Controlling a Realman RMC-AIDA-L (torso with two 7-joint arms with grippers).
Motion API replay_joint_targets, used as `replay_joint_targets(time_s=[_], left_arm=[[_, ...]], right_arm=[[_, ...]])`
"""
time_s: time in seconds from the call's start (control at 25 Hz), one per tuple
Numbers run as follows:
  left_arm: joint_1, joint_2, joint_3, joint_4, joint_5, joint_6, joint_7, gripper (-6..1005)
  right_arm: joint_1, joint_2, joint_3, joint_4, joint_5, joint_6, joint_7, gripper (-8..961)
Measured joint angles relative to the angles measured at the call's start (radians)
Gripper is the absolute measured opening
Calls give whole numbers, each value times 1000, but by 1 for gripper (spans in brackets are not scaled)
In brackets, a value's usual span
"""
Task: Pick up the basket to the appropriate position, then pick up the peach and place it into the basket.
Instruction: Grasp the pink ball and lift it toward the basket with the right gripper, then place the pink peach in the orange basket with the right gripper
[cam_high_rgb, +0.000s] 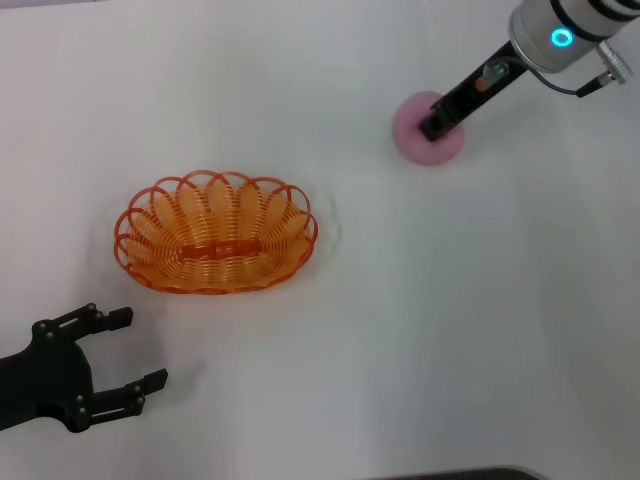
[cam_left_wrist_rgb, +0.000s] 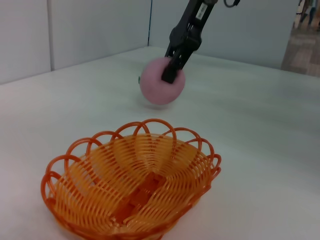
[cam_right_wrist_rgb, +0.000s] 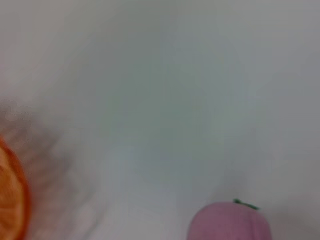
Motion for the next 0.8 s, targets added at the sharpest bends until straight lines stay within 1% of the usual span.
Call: replay_joint_targets(time_s=[0.32, 0.48, 0.52, 0.68, 0.8], left_arm=[[2, 0, -2, 0, 0, 4, 0, 841], [0, 0, -5, 3, 0, 8, 0, 841], [0, 0, -7, 4, 0, 8, 0, 841], [-2, 1, -11, 5, 0, 10, -1, 842], [-2, 1, -11, 5, 0, 10, -2, 842]], right_arm=[[-1, 1, -2, -78, 155, -115, -25, 199], [-1, 0, -6, -102, 289, -154, -58, 196], [-1, 0, -6, -102, 289, -154, -58, 196], [1, 1, -20, -88, 375, -149, -106, 197], [5, 2, -65, -47, 438, -109, -144, 197]])
